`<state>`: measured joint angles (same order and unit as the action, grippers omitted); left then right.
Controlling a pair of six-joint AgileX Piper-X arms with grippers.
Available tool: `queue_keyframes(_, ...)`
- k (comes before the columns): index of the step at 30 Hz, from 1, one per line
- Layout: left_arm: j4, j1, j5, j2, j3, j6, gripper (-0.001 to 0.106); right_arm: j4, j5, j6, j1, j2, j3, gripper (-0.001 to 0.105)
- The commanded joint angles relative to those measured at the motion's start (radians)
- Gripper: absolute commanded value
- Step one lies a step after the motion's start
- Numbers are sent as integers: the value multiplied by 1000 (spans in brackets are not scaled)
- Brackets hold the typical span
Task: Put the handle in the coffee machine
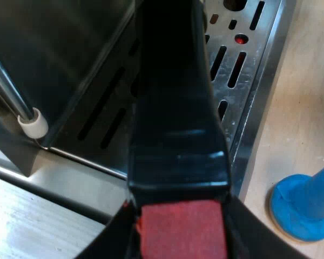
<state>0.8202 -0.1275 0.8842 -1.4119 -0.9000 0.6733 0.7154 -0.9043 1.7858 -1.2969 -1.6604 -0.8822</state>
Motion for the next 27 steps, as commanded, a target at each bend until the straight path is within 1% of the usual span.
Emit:
queue_keyframes(1, 0, 4, 65, 34, -20, 7, 0, 2, 4, 13, 2, 3, -1, 98)
queue_keyframes(5, 0, 4, 68, 33, -32, 11, 0, 2, 4, 13, 2, 3, -1, 98)
queue_keyframes(7, 15, 4, 95, 33, -44, 17, 0, 2, 4, 13, 2, 3, -1, 98)
queue_keyframes(17, 61, 4, 104, 42, -96, 15, 0, 2, 4, 13, 2, 3, -1, 98)
queue_keyframes(19, 67, 4, 111, 64, -98, 0, 0, 2, 4, 13, 2, 3, -1, 98)
queue_keyframes(24, 90, 4, 144, 77, -98, 0, 0, 2, 4, 13, 2, 3, -1, 98)
queue_keyframes(27, 100, 4, 144, 77, -98, 0, 0, 2, 12, 10, 2, 3, -1, 98)
